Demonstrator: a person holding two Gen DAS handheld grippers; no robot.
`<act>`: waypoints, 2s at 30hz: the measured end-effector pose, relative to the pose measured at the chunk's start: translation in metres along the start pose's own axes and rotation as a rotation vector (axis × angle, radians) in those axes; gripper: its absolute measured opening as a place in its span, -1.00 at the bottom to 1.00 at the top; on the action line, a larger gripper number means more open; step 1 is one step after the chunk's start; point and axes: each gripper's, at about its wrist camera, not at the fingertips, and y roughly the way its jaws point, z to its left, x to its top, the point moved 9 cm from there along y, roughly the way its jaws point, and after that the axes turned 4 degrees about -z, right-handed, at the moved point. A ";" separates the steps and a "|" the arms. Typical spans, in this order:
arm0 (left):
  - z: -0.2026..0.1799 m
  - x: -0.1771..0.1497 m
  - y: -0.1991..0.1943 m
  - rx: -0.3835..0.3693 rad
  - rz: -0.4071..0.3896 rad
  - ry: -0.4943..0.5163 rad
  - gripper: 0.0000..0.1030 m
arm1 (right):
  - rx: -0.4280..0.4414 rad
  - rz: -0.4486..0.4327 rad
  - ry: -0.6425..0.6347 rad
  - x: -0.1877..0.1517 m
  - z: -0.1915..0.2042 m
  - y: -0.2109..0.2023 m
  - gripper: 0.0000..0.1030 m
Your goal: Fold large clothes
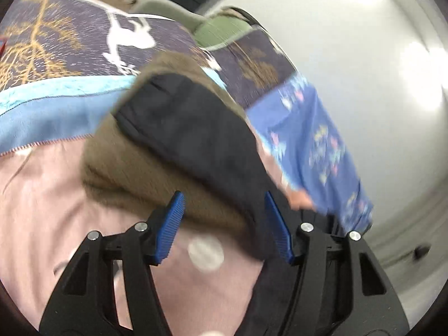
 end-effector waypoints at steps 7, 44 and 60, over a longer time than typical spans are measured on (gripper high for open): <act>0.055 0.046 0.023 -0.040 0.000 -0.227 0.27 | -0.027 0.023 -0.044 0.009 0.013 0.023 0.51; -0.446 -0.329 0.100 -0.550 0.486 0.699 -0.91 | -0.104 0.004 0.085 0.011 -0.092 0.046 0.60; -0.423 -0.428 0.112 -0.538 0.580 0.850 0.23 | -0.029 0.032 0.141 0.012 -0.121 0.061 0.60</act>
